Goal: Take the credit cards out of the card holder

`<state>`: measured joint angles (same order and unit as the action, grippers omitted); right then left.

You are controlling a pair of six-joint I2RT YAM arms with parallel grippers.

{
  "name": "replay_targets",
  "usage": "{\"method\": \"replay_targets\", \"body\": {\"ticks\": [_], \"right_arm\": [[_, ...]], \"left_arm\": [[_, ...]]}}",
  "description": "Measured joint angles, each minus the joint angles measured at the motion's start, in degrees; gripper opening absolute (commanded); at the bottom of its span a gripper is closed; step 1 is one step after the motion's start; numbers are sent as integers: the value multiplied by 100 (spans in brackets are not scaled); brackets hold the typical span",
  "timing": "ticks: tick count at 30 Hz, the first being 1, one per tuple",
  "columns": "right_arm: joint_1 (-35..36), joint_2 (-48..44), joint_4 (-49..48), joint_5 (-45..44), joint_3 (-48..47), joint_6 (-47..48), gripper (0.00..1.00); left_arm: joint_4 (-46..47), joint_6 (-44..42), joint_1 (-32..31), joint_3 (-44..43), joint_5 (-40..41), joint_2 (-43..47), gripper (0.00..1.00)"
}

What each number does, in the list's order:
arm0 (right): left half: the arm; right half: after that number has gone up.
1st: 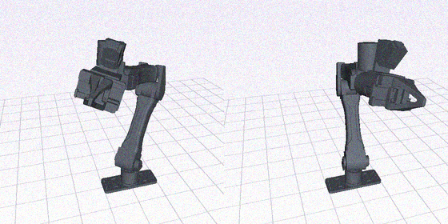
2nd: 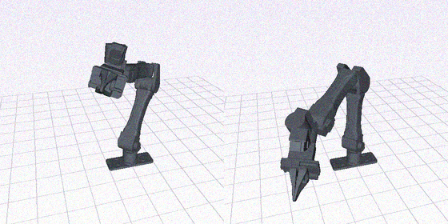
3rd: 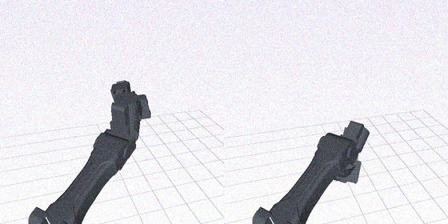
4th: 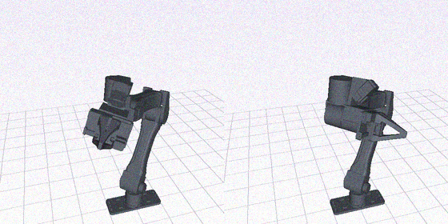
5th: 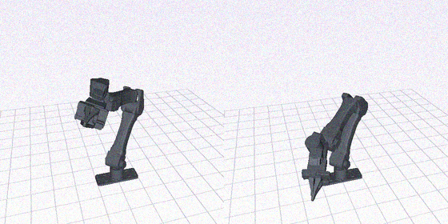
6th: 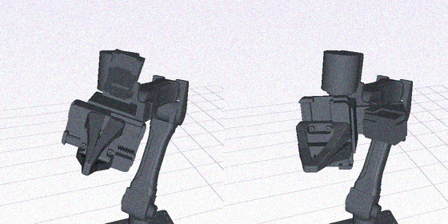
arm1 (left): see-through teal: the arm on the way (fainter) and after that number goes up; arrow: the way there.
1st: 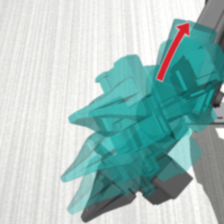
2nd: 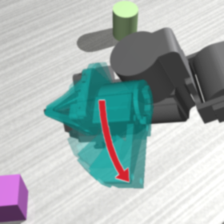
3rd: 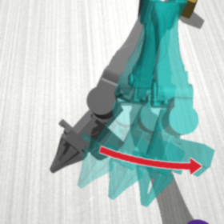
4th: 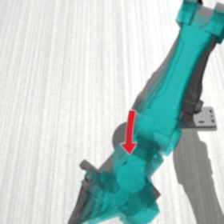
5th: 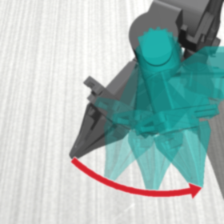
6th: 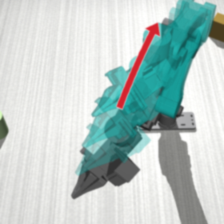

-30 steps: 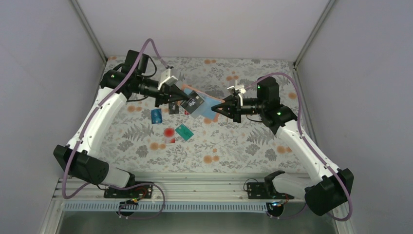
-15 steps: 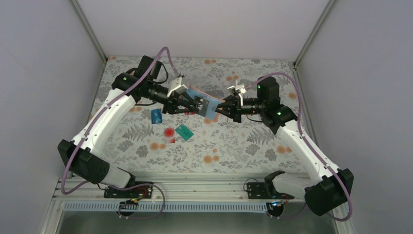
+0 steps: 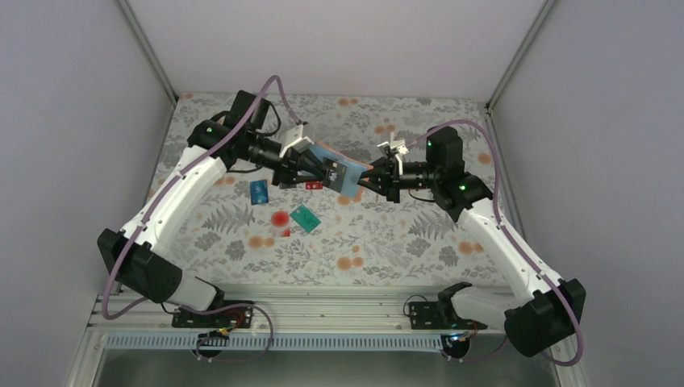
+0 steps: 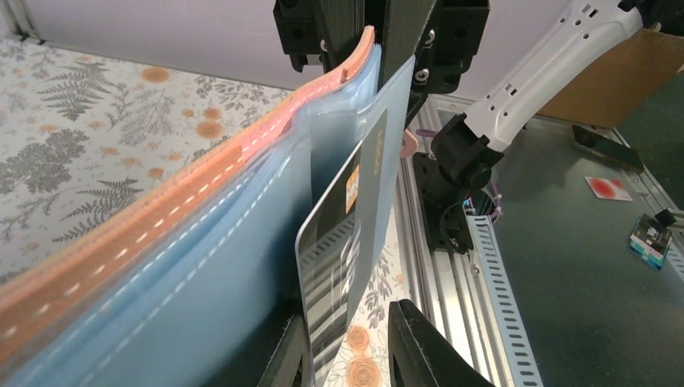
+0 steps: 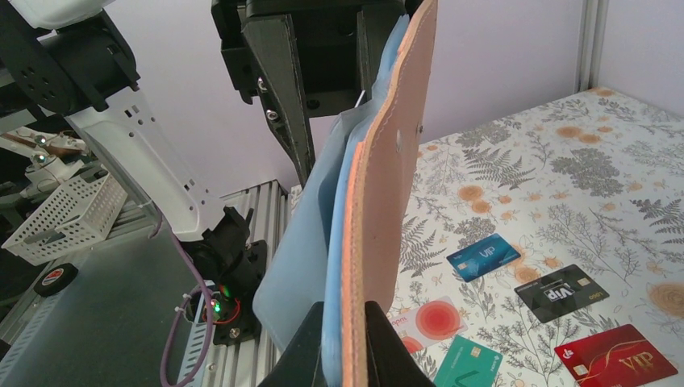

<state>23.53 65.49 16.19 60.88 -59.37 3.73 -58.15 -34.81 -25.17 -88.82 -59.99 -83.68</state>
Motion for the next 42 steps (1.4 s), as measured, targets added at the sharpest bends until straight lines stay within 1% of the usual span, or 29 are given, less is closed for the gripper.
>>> {"method": "replay_targets", "body": {"ticks": [4,5,8,14,16,19,23,25,29,31,32,35,38,40,42], "right_arm": [[-2,0,2,0,0,0,4],[-4,0,2,0,0,0,4],[-9,0,7,0,0,0,4],[-35,-2,7,-33,0,-4,4],[-66,-33,4,-177,0,-55,4],[-190,-129,-11,-546,0,-190,4],[-592,-170,-68,-1054,15,-505,4],[-857,-162,-131,-1207,72,-678,4],[-1172,-85,-179,-1394,188,-890,4],[-1200,-50,-175,-1438,227,-953,4],[-1200,-37,-175,-1443,236,-975,4],[-1207,-31,-177,-1440,238,-979,4],[-1222,-31,-173,-1436,238,-975,4],[-1226,-31,-175,-1423,238,-973,4],[-1231,-26,-175,-1399,238,-970,4]], "left_arm": [[195,105,-92,24,9,-42,25],[216,114,-111,24,7,-63,23],[232,111,-138,24,-22,-120,3],[153,79,-105,17,-107,-142,2],[157,118,-17,17,-103,-129,2],[153,125,507,17,-94,-90,3],[118,116,1360,20,-50,-55,2],[160,155,1635,70,-44,-33,2],[463,573,1989,455,42,-92,2],[570,835,2037,535,177,-431,2],[603,960,2046,503,247,-763,2],[643,1257,2055,186,527,-2124,2],[647,1486,2059,13,826,-3171,2],[608,1631,2074,-2,1016,-3571,2],[553,1744,2079,-37,1145,-3729,2]]}}
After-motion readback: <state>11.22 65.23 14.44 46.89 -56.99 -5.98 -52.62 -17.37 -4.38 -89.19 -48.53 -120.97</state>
